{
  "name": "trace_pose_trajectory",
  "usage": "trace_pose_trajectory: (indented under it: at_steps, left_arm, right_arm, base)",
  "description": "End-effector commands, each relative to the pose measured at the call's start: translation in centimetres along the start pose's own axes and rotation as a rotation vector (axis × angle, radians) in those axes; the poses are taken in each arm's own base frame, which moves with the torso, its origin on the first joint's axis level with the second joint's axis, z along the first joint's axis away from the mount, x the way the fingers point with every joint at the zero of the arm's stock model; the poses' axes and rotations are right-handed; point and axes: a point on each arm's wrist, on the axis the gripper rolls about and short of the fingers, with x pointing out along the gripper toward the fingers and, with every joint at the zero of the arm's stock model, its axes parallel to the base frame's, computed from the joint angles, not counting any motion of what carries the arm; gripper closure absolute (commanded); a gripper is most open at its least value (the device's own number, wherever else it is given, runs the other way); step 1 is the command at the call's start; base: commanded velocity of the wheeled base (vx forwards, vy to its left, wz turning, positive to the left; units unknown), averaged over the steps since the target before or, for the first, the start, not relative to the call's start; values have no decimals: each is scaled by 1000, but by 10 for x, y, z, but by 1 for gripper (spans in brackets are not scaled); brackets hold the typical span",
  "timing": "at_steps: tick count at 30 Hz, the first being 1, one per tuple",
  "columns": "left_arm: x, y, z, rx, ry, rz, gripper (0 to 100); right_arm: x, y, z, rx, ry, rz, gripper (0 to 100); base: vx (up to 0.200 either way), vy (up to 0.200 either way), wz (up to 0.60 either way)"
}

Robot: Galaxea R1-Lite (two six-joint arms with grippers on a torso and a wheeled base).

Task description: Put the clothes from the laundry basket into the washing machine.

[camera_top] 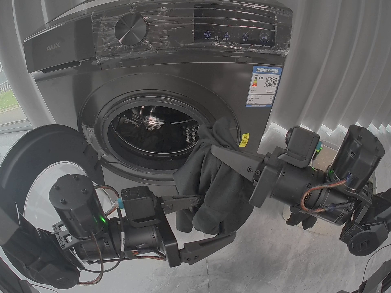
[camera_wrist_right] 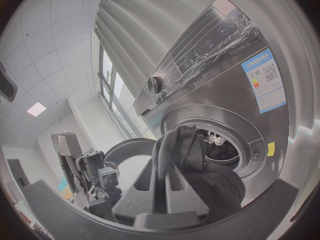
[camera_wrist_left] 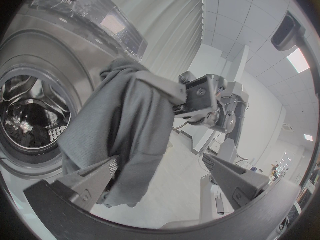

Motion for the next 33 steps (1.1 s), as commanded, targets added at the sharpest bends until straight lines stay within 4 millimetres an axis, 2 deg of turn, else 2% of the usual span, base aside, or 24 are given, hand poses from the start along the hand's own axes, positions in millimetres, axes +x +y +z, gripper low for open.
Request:
trace_pose_trajectory:
  at_steps: [1, 14, 22, 26, 27, 33]
  left_arm:
    - [-1, 7, -9, -19, 33, 26, 0]
    - [8, -2, -18, -28, 66, -27, 0]
    - [13, 2, -26, -33, 76, -22, 0]
    - [22, 10, -33, -23, 49, -10, 0]
    - [23, 11, -34, -20, 43, -12, 100]
    - [26, 13, -38, -15, 31, -12, 100]
  right_arm:
    - [-1, 0, 2, -1, -5, 1, 100]
    - [4, 1, 5, -5, -22, 7, 100]
    - [6, -2, 3, -2, -19, -8, 100]
    - [5, -2, 3, -3, -29, -39, 100]
    - [5, -3, 3, -3, -28, -41, 100]
    - [4, -5, 4, -3, -33, -50, 100]
  base:
    - [0, 0, 0]
    - [0, 0, 0]
    - [0, 0, 0]
    - [0, 0, 0]
    - [0, 0, 0]
    - [0, 0, 0]
